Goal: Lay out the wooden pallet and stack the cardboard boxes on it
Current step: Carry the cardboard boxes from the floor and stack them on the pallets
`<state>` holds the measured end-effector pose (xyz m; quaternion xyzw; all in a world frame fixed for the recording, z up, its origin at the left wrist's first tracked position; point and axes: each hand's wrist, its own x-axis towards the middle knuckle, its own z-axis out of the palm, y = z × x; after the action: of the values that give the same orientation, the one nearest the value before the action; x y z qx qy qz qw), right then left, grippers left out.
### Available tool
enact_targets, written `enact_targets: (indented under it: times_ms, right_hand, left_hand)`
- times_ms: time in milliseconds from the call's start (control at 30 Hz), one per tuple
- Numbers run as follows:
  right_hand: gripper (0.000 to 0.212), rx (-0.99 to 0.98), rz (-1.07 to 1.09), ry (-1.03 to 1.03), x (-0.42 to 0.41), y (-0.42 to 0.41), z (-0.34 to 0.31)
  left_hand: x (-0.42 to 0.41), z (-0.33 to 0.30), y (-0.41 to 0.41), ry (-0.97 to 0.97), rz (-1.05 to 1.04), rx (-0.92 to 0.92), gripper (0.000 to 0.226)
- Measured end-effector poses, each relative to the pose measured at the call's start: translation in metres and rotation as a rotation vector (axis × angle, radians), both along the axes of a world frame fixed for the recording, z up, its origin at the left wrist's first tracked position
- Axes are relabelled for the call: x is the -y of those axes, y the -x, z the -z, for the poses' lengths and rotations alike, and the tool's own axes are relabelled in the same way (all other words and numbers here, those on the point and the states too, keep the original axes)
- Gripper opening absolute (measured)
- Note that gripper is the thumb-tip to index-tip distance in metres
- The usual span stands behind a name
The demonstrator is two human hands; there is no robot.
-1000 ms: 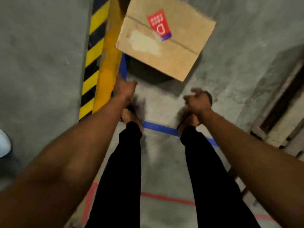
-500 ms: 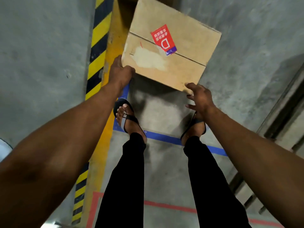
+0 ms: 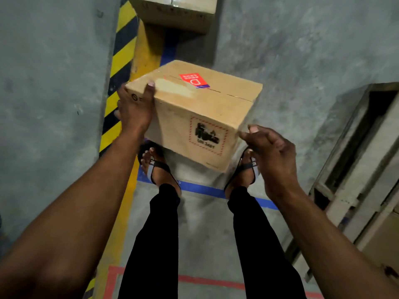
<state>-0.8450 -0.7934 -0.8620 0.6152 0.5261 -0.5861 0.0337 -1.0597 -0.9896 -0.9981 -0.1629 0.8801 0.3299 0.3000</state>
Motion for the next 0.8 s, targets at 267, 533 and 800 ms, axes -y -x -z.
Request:
enact_targets:
  times_ms: [267,533,800]
  right_hand:
    - [0.078,0.099,-0.067,0.224,-0.012,0.031,0.062]
    - [0.046,0.017,-0.174,0.095,-0.020,0.034,0.042]
    - [0.067,0.005,-0.483,-0.339,0.033,-0.026,-0.010]
  left_hand:
    - [0.048,0.009,0.018,-0.110,-0.238,0.143,0.079]
    - [0.019,-0.035,-0.052,-0.657,-0.403,0.514,0.068]
    - [-0.004,-0.019,-0.079,-0.460,-0.471,0.542,0.080]
